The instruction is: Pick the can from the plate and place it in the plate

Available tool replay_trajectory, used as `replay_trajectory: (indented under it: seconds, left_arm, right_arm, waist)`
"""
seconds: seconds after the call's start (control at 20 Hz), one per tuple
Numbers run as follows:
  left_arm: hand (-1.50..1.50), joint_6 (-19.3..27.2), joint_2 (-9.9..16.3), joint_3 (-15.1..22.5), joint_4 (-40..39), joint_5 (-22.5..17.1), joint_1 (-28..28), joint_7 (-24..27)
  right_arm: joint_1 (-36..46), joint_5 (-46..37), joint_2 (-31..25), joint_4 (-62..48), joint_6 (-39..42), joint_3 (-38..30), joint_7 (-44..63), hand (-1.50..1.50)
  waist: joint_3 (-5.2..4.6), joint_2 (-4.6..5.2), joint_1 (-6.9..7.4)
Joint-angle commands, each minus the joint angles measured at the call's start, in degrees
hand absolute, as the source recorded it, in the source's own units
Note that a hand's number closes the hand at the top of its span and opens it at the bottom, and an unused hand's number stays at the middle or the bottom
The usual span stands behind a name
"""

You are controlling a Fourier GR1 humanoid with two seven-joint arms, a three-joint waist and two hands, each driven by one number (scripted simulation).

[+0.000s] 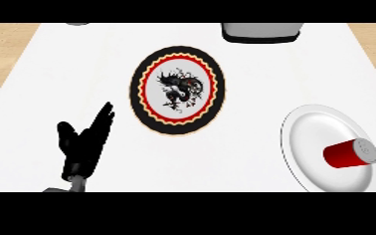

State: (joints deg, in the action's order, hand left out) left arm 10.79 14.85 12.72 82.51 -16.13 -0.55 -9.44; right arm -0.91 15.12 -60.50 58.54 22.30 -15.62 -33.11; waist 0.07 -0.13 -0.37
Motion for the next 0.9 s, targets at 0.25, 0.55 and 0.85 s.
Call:
replay_trajectory:
  seconds: [0.25, 0.55, 0.85]
  left_arm:
    - [0.0, -1.53, -1.61, -0.4, -4.06, 1.43, -0.15, 2.77]
    - [0.0, -2.06, -1.36, -1.98, -3.2, 0.87, 1.53, -0.96]
    - [0.0, -2.43, -2.27, -3.04, -4.33, 2.3, 2.92, -1.08]
  right_arm:
    - [-2.57, -7.41, -3.63, 13.55, -0.27, 4.04, 12.75, -1.5]
    - [-7.38, -13.42, 4.02, 28.13, -7.5, 8.02, 22.83, -1.5]
    - [-7.62, -18.08, 6.13, 30.95, -5.12, 8.56, 29.58, -1.5]
  waist:
    - [-0.16, 0.05, -0.05]
    - [-0.13, 0.04, -0.07]
    - [-0.11, 0.13, 0.14]
